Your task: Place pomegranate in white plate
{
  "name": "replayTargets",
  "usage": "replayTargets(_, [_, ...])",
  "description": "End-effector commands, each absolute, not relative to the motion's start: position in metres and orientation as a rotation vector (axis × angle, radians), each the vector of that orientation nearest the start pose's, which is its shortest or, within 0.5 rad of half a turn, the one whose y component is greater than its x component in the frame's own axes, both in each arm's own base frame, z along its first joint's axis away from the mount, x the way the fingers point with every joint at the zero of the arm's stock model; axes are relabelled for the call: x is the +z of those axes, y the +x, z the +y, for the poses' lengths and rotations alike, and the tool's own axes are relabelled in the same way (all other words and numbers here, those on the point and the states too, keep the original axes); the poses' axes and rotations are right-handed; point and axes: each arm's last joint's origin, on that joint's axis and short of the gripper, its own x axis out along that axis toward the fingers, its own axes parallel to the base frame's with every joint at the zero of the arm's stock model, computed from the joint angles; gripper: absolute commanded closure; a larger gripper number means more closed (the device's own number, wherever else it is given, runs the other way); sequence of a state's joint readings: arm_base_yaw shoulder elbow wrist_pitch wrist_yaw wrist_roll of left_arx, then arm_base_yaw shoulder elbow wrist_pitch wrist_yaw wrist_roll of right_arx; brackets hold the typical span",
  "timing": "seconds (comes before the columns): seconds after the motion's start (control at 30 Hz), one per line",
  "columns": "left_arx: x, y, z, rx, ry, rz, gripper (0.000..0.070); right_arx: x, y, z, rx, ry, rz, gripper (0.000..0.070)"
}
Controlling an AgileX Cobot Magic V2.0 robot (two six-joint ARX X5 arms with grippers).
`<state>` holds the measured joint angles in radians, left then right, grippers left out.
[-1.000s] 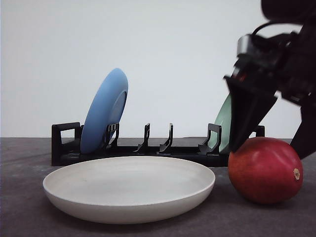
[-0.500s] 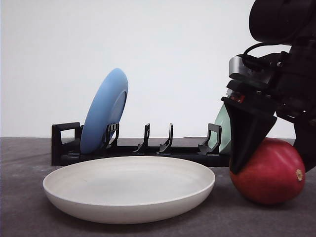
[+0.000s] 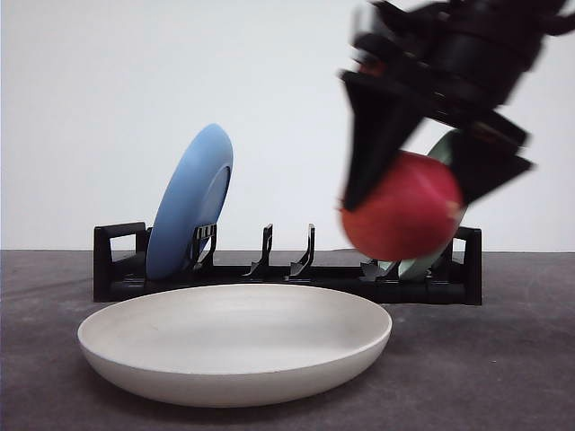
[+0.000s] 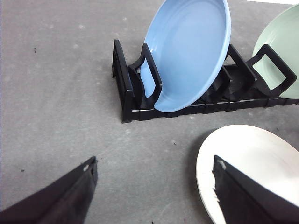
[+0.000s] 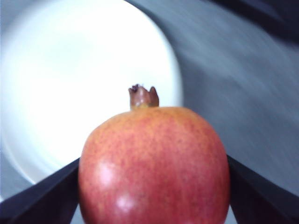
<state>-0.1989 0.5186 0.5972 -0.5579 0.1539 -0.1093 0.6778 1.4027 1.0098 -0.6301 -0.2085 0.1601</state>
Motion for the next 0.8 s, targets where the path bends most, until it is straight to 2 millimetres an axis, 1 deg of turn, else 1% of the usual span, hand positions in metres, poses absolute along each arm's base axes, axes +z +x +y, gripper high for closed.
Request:
replayTargets(0.0, [0.271, 0.113, -0.027, -0.316, -0.099, 0.493, 0.0230, 0.243, 0.213, 0.193, 0.768, -0.140, 1.064, 0.0220])
replayTargets(0.17, [0.271, 0.113, -0.027, -0.316, -0.099, 0.493, 0.0230, 0.226, 0.215, 0.226, 0.845, -0.166, 1.028, 0.0220])
replayTargets(0.3, [0.271, 0.113, -0.027, -0.316, -0.099, 0.493, 0.0230, 0.208, 0.215, 0.244, 0.874, -0.187, 1.036, 0.0220])
replayTargets(0.4, [0.271, 0.113, -0.027, -0.316, -0.099, 0.493, 0.0230, 0.198, 0.217, 0.250, 0.872, -0.187, 1.051, 0.0220])
replayTargets(0.6, [0.271, 0.113, -0.027, -0.316, -0.099, 0.493, 0.0230, 0.183, 0.221, 0.256, 0.857, -0.185, 1.082, 0.0213])
replayTargets(0.63, [0.271, 0.113, -0.027, -0.316, -0.099, 0.493, 0.0230, 0.182, 0.221, 0.256, 0.856, -0.186, 1.084, 0.0192])
replayTargets(0.67, [0.271, 0.113, -0.027, -0.316, -0.099, 0.493, 0.0230, 0.182, 0.221, 0.256, 0.856, -0.185, 1.085, 0.0150])
replayTargets(0.7, [0.271, 0.113, -0.027, -0.316, -0.099, 0.493, 0.0230, 0.183, 0.220, 0.257, 0.860, -0.185, 1.082, 0.0085])
replayTargets(0.73, [0.271, 0.113, -0.027, -0.316, -0.099, 0.493, 0.0230, 0.184, 0.219, 0.257, 0.862, -0.182, 1.079, 0.0037])
replayTargets(0.77, [0.271, 0.113, -0.027, -0.316, -0.099, 0.493, 0.0230, 0.186, 0.219, 0.257, 0.862, -0.175, 1.074, 0.0014])
